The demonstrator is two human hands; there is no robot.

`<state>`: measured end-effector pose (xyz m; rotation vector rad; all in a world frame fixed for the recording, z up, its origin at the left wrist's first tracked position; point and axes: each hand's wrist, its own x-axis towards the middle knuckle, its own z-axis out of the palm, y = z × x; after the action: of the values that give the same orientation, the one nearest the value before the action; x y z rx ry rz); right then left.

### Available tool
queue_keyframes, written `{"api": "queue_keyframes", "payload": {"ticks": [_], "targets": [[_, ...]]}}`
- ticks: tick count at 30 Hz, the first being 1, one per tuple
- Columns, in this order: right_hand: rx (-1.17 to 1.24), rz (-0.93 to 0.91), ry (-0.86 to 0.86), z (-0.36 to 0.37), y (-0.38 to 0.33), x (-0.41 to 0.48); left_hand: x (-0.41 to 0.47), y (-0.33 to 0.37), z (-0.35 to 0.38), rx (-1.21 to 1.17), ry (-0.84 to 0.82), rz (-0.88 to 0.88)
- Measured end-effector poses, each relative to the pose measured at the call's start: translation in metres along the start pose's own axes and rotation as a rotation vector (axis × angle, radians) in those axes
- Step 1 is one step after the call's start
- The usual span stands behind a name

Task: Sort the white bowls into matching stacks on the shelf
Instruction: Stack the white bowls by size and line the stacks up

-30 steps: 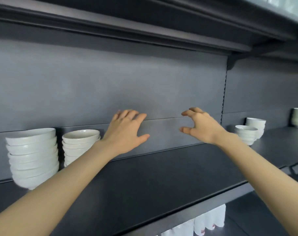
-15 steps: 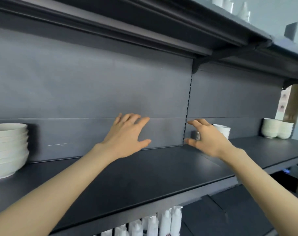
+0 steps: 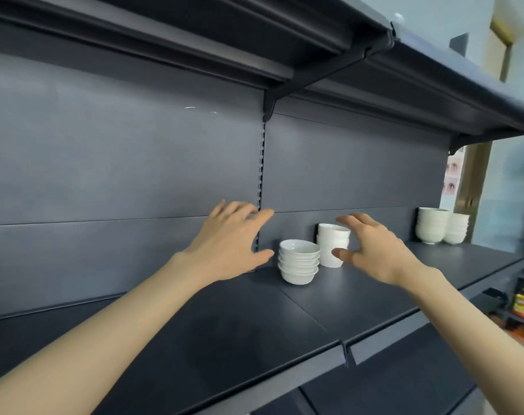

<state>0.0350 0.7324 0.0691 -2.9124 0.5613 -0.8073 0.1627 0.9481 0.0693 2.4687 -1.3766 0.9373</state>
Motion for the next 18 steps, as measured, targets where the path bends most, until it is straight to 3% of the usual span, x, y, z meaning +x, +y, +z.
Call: {"api": "queue_keyframes", "payload": {"ticks": [18], "targets": [[-0.171,0.197,0.032,0.005,0.290,0.112,0.270,0.165,0.164,-0.083,-0.003,0.208]]}}
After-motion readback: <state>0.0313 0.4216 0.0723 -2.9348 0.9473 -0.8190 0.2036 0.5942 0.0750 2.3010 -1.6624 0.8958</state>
